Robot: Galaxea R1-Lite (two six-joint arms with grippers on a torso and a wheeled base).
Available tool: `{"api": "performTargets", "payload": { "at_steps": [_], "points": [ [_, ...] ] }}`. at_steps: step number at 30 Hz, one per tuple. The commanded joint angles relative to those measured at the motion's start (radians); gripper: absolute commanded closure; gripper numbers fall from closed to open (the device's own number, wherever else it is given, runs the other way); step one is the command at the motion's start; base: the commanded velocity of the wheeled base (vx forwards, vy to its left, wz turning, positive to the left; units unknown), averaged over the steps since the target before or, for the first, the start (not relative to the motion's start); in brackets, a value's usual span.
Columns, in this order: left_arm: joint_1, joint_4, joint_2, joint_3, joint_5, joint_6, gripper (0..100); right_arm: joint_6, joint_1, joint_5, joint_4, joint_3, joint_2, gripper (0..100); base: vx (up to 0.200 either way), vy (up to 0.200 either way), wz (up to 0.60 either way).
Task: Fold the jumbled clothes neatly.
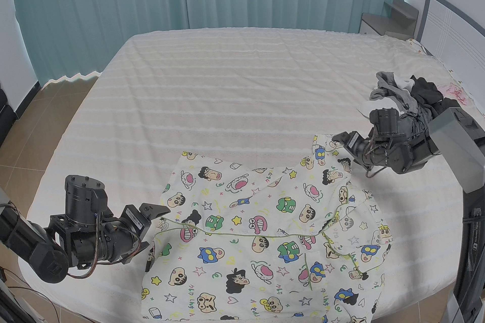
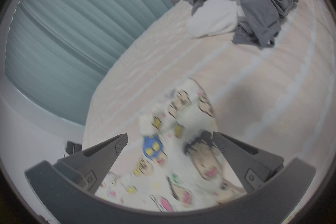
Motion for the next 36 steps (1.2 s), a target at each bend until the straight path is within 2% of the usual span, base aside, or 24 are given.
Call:
{"api": "performTargets", "payload": {
  "at_steps": [1, 4, 5, 9, 18, 22, 24, 27, 36],
  "points": [
    [-0.005, 0.000, 0.002, 0.001, 0.000, 0.000, 0, -0.137, -0.113, 0.130, -0.007, 0.231, -0.129, 0, 0.000, 0.000, 0.00],
    [-0.006, 0.000, 0.002, 0.001, -0.001, 0.000, 0, -0.166, -0.140, 0.177, -0.013, 0.263, -0.127, 0, 0.000, 0.000, 0.00],
    [-0.008, 0.000, 0.003, 0.001, -0.001, -0.001, 0, -0.178, -0.152, 0.228, -0.013, 0.281, -0.124, 0, 0.000, 0.000, 0.00],
    [-0.011, 0.000, 0.009, 0.001, 0.000, -0.001, 0, -0.183, -0.157, 0.312, -0.014, 0.280, -0.101, 0, 0.000, 0.000, 0.00],
    [-0.011, 0.000, 0.017, 0.001, 0.000, -0.001, 0, -0.278, -0.165, 0.326, -0.017, 0.278, -0.052, 0, 0.000, 0.000, 0.00],
    [-0.011, -0.002, 0.023, 0.001, 0.000, -0.001, 0, -0.284, -0.191, 0.346, -0.013, 0.284, -0.053, 0, 0.000, 0.000, 0.00],
    [-0.011, -0.002, 0.025, 0.001, 0.000, -0.001, 0, -0.284, -0.220, 0.410, -0.007, 0.317, -0.060, 0, 0.000, 0.000, 0.00],
    [-0.011, -0.002, 0.025, 0.001, 0.000, -0.001, 0, -0.284, -0.237, 0.453, -0.005, 0.344, -0.060, 0, 0.000, 0.000, 0.00],
    [-0.012, -0.002, 0.031, 0.001, 0.000, -0.001, 0, -0.303, -0.251, 0.528, 0.042, 0.361, -0.043, 0, 0.000, 0.000, 0.00]
  ]
}}
